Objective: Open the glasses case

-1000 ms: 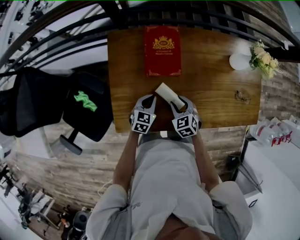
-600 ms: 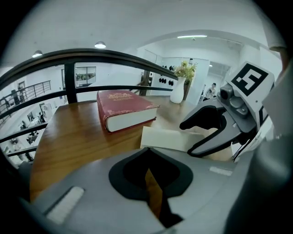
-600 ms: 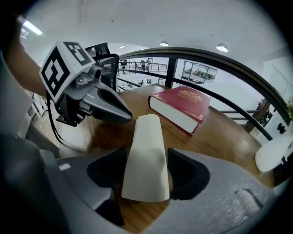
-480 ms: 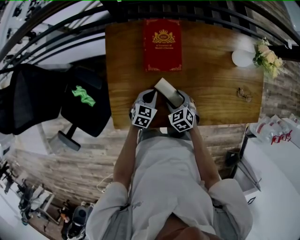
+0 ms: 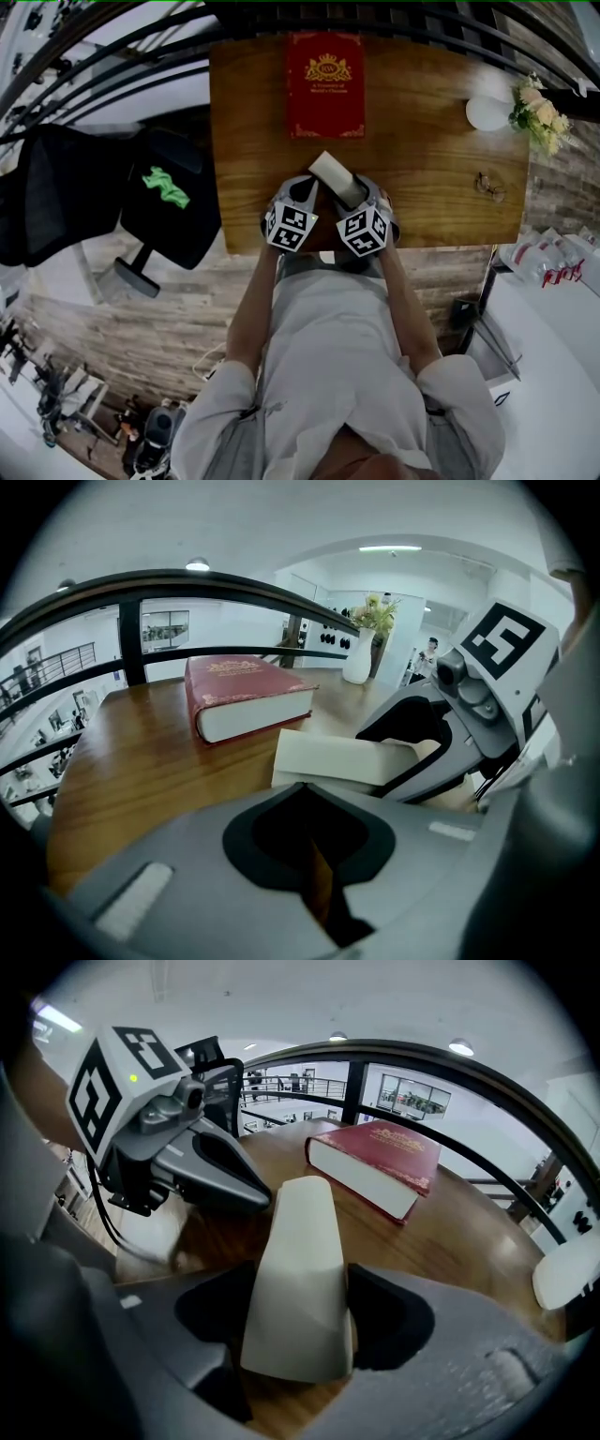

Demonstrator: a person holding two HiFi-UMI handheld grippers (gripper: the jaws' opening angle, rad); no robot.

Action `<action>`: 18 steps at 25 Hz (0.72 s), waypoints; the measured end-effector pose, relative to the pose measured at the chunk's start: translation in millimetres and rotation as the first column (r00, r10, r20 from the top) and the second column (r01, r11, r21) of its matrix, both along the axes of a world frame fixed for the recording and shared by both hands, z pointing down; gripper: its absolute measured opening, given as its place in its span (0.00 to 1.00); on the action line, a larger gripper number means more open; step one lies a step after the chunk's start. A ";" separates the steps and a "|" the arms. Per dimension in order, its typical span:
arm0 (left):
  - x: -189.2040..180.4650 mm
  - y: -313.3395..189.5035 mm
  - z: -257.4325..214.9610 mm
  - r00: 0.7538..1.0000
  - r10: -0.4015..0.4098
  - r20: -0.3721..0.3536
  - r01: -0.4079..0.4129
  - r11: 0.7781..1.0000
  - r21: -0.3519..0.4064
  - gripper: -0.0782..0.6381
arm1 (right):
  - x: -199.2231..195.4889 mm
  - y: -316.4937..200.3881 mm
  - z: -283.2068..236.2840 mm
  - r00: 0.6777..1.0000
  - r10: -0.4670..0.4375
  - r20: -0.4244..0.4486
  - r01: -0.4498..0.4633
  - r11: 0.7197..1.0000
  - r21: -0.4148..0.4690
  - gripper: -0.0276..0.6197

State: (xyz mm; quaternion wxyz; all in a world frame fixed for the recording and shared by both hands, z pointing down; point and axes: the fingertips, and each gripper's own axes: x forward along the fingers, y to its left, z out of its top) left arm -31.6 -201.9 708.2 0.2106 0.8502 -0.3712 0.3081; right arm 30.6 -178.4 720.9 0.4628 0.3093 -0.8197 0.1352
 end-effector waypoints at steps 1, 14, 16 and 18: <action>1.0 0.0 0.6 1.000 0.003 0.001 -0.003 1.000 0.001 0.14 | 0.1 0.0 -0.6 1.000 0.003 0.010 -0.003 1.000 -0.005 0.53; 6.6 -0.3 4.4 1.000 0.017 0.019 -0.017 1.000 -0.011 0.14 | -0.4 -1.3 -3.7 0.998 0.008 0.068 -0.005 0.999 -0.046 0.53; 6.9 -1.1 3.8 1.000 0.017 0.015 -0.017 1.000 -0.007 0.14 | 0.1 -1.2 -4.7 0.998 0.010 0.066 -0.007 0.999 -0.045 0.53; 6.9 -1.5 4.0 1.000 0.018 0.014 -0.018 1.000 -0.006 0.14 | 0.3 -1.1 -5.6 0.998 0.011 0.062 -0.009 0.999 -0.043 0.53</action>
